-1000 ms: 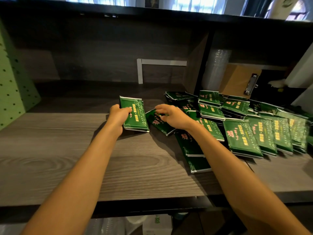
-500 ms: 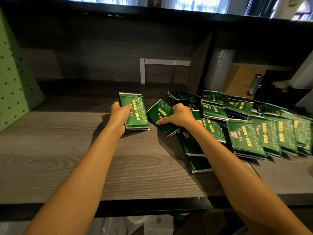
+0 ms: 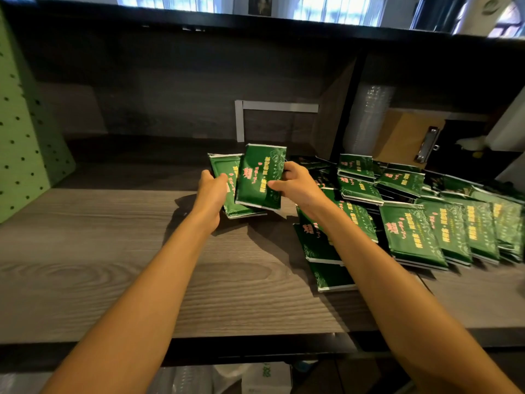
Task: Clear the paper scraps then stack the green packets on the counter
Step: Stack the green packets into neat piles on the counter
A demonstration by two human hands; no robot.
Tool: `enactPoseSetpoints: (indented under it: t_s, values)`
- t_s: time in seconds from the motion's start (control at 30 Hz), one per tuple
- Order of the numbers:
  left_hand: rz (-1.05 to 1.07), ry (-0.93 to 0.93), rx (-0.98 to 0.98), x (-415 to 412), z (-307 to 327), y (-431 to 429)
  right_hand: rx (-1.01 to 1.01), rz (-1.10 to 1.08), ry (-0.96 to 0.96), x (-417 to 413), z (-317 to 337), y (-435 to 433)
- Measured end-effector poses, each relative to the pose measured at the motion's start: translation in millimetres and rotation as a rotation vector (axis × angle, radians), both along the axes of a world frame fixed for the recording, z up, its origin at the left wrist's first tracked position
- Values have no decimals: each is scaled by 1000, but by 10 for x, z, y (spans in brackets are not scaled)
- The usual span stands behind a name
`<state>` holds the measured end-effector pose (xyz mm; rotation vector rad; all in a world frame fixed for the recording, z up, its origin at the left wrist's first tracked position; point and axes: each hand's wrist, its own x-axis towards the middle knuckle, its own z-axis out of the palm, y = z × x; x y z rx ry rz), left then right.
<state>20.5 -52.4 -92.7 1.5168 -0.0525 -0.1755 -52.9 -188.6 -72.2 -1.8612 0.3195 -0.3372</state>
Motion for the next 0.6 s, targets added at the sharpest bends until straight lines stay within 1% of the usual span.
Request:
enactPoseSetpoints:
  t_s: [0.07, 0.1, 0.13, 0.2, 0.3, 0.47, 0.6]
  values:
    - [-28, -11, 3, -40, -12, -51, -317, -32, 52, 1, -28, 31]
    - [-35, -12, -3, -61, -17, -74, -434, -38, 55, 17, -51, 34]
    - [-46, -7, -14, -83, -19, -90, -491, -30, 49, 29, -71, 40]
    - [-82, 5, -37, -118, -20, -103, -503, -15, 38, 35, -81, 62]
    - [-112, -14, 14, -142, -28, -77, -534, 19, 38, 27, -39, 67]
    - [-89, 22, -11, -160, 28, -18, -506, -92, -3, -60, 86, -128]
    - [-98, 42, 37, -226, 45, 1, -651, -45, 130, -281, 163, -206]
